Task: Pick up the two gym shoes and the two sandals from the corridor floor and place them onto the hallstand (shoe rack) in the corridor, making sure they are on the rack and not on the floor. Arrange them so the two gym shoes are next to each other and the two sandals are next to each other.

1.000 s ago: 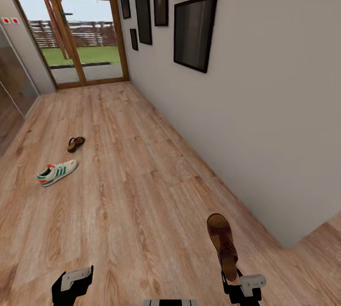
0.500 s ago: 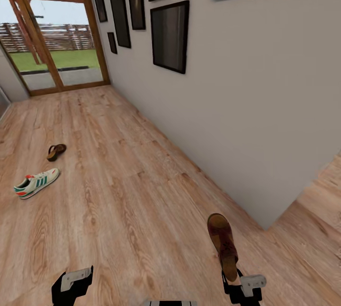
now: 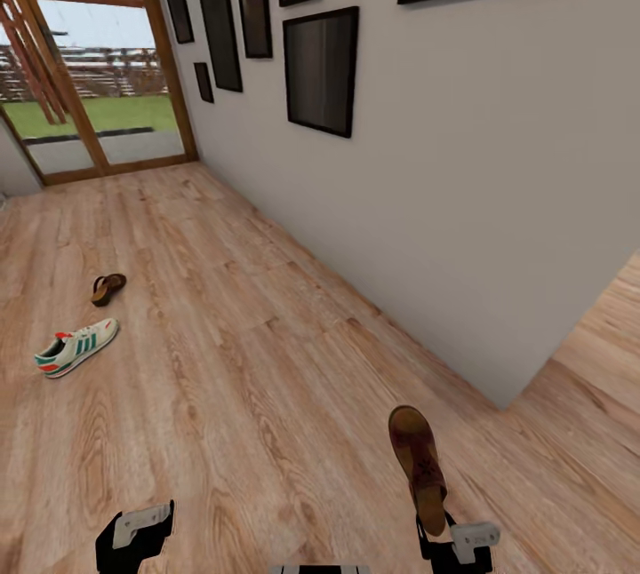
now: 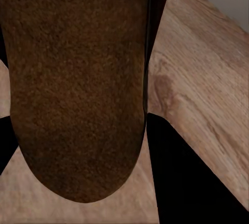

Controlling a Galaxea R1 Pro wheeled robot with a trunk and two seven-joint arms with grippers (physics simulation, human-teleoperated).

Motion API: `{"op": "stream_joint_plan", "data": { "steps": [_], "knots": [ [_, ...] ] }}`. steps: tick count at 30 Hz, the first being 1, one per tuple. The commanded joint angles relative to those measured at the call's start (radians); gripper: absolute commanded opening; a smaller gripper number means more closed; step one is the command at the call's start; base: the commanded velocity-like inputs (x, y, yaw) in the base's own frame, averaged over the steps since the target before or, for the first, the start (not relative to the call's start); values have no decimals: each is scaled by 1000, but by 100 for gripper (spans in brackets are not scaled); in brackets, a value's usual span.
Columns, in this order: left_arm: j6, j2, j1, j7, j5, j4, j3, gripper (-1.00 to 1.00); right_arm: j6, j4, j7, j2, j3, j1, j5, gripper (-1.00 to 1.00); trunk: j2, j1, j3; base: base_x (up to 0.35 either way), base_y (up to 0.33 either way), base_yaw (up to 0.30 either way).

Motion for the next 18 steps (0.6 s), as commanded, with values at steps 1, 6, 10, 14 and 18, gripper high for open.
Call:
{"op": "stream_joint_plan", "data": {
  "steps": [1,6,10,14,18],
  "knots": [
    [-3,-1,-1,-3,-5,1,5,100,-1,1,-8,-1,4,0,5,-100,0,0,-1,-4,307,-69],
    [-3,-6,-1,-3,-5,3,5,100,-2,2,-10,-3,4,0,4,-100,0,0,-1,-1,222,-225],
    [-3,-8,0,-3,-5,11,5,100,-2,4,-11,-7,2,0,4,-100,0,0,-1,0,24,-295],
    [-31,-8,1,-4,-5,55,5,100,-3,14,-12,-8,2,0,3,-100,0,0,-1,0,3,-299],
    [-111,-9,1,-4,-5,101,4,100,-4,41,-12,-8,2,0,1,-100,0,0,-1,0,1,-300]
  ]
}}
